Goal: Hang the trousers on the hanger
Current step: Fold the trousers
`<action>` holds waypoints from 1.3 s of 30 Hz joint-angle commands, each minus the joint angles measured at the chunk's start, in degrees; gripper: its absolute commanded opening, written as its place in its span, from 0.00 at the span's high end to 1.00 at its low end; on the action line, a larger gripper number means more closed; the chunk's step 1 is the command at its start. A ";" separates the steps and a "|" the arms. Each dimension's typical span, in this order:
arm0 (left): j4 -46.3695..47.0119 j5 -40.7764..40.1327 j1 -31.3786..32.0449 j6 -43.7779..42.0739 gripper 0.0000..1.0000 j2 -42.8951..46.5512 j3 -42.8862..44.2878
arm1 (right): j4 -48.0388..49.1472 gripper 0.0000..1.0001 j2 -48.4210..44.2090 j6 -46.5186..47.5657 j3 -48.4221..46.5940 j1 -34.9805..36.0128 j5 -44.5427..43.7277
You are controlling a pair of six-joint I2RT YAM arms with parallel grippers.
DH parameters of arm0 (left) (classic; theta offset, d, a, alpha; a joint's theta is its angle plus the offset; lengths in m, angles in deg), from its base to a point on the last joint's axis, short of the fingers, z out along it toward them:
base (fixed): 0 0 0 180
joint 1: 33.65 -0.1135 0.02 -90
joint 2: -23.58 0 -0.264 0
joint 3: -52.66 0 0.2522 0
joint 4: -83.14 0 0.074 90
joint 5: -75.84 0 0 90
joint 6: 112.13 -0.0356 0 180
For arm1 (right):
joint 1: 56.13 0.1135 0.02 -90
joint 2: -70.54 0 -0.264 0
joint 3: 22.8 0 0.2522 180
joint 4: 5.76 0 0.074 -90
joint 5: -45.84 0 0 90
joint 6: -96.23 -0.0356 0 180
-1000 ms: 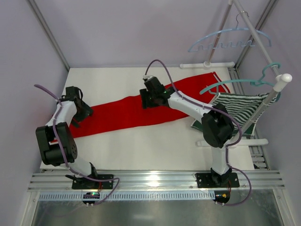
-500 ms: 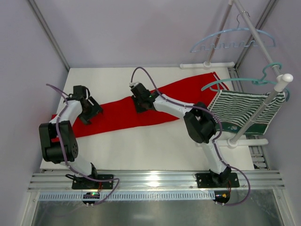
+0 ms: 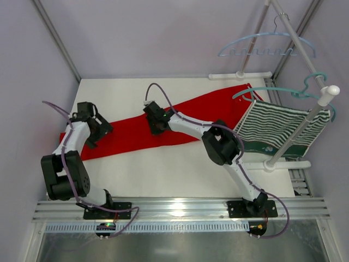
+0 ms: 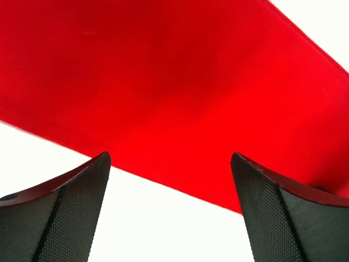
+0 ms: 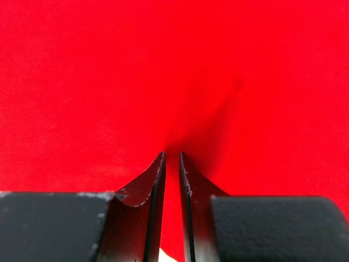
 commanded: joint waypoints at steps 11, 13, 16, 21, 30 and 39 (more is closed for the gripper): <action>2.33 -10.13 -15.19 5.65 0.02 2.25 -10.02 | 2.97 0.87 -8.61 -11.07 15.74 -8.06 -1.01; 3.12 -11.10 -17.03 7.85 0.03 3.32 -12.65 | 3.41 0.87 -8.96 -11.24 16.36 -8.06 -0.58; 4.96 -13.04 -20.11 8.83 0.03 5.08 -15.47 | 4.03 0.87 -9.66 -11.24 17.15 -8.06 0.13; 6.47 -13.30 -23.46 9.44 0.02 0.79 -15.39 | 4.64 0.87 -10.72 -10.81 18.29 -8.06 -0.05; 9.89 -13.57 -24.34 10.23 0.01 -3.45 -13.19 | 6.75 0.87 -12.03 -10.02 21.37 -8.06 0.66; 14.03 -8.65 -24.25 11.20 0.01 4.38 -16.18 | 6.84 0.87 -11.42 -9.84 21.19 -8.32 1.36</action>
